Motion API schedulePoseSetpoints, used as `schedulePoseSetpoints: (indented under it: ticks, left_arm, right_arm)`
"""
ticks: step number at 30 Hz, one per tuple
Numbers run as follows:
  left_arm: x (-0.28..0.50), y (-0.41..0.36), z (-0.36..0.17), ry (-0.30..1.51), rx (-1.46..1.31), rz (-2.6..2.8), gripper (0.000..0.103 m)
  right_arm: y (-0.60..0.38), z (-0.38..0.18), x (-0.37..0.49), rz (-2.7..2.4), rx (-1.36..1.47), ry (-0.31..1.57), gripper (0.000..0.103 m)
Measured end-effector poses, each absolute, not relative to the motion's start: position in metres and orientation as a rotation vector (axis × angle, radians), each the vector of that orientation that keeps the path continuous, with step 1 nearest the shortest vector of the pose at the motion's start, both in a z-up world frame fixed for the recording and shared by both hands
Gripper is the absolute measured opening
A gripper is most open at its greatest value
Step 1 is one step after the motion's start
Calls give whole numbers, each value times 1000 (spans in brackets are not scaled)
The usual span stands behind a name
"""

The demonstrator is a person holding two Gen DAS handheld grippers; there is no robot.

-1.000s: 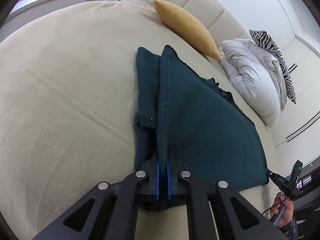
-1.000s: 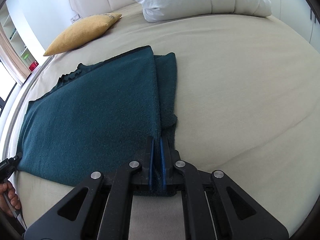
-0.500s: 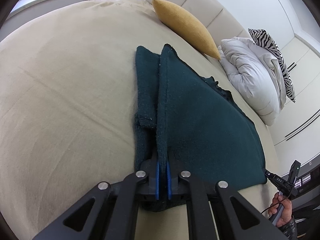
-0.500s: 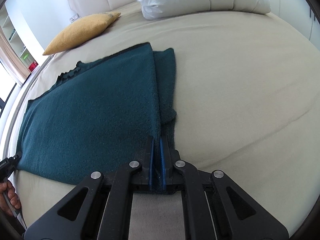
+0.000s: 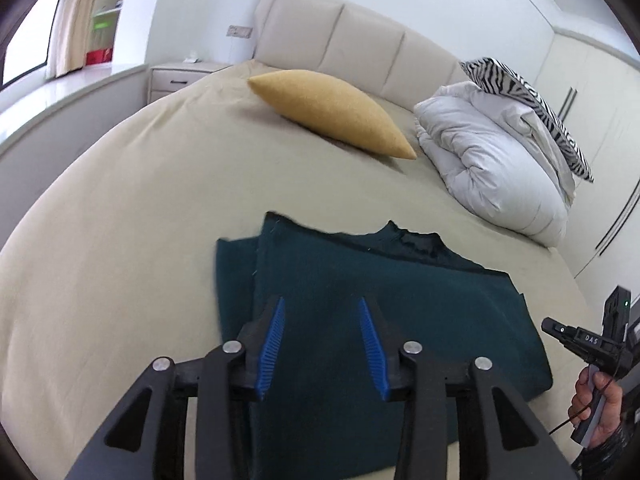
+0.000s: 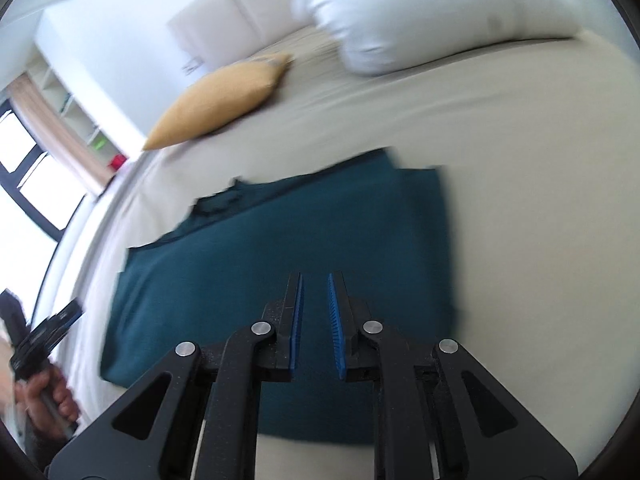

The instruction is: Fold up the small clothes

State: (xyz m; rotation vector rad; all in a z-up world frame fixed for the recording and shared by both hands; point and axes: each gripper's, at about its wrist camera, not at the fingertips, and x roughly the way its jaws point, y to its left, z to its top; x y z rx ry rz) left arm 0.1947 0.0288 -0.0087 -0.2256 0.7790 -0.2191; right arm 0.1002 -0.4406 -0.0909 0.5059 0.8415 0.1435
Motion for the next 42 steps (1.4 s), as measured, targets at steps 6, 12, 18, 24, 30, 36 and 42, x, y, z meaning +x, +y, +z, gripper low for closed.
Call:
schedulePoseSetpoints:
  ticks: [6,12,18,24,30,36,42]
  left_arm:
    - [269,-23,-40,825,-159,-232,42]
    - [290,4,-89,868,-258,-244,32]
    - [287,17,-94,852,-322,-315,30]
    - [286,19,-95,853,-337,-329,29]
    - [280,25,-90,857,-373,-310,28]
    - [219,-3,-56,836,-279,-298,42]
    - [172,-22,-67,896,-214,-328,50]
  right_arm:
    - [-362,-107,187,349,545,888,14]
    - [-358,-151,242,386,727,932,11]
    - [-453,-184,223,248,1025,789,5]
    - [-515,-181,195,66,1050,701,8]
    - [-523,-134,140,-37,953,604,18]
    - [-445,-92,93,215,853,577,65]
    - [-330,-126,89,529,869,785,65]
